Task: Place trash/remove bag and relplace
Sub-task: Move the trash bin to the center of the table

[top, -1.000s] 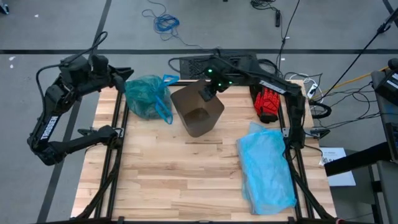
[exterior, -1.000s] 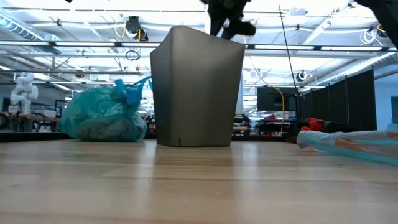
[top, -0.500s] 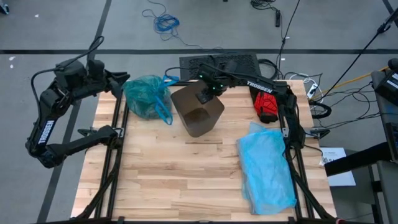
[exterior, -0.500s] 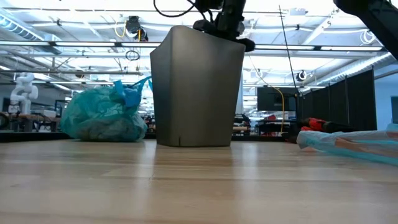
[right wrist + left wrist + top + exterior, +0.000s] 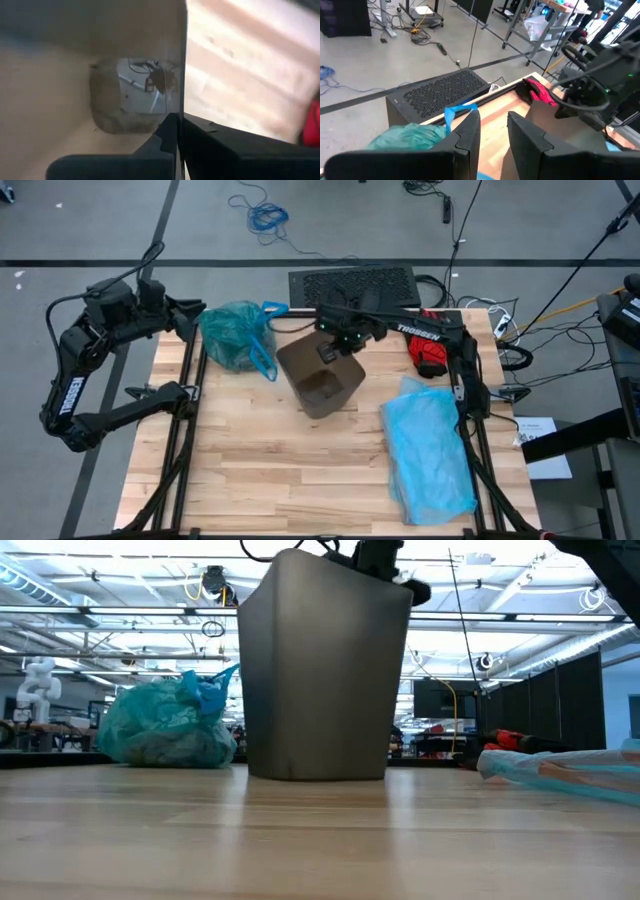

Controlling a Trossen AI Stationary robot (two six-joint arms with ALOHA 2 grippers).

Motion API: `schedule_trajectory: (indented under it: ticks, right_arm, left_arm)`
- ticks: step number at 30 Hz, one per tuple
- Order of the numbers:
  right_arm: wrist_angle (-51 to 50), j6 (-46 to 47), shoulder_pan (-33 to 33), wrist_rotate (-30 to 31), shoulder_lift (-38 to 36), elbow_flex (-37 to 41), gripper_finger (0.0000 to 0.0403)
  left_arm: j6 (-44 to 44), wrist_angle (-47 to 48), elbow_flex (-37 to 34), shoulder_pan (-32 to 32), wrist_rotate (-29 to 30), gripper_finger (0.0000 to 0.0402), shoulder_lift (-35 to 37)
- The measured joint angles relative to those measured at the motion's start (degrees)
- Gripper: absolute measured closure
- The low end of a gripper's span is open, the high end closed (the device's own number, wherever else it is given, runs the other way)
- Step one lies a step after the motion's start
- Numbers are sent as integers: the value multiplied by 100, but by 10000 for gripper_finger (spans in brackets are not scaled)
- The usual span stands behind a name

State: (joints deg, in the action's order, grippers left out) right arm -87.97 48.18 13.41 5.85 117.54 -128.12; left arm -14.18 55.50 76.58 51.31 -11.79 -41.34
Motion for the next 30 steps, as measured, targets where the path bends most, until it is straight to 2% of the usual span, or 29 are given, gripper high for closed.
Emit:
schedule_trajectory:
  ticks: [7,21,30]
  right_arm:
    - [-201,1429,-578,-107,-4,-6,402]
    - [-214,4095,-1911,1,12,5,403]
    - [-214,4931,-2465,180,28,14,401]
  left_arm:
    - [-10,283,-4,0,2,306,62]
    - [4,260,-4,-2,-165,306,138]
    - [256,268,-4,-2,-168,306,138]
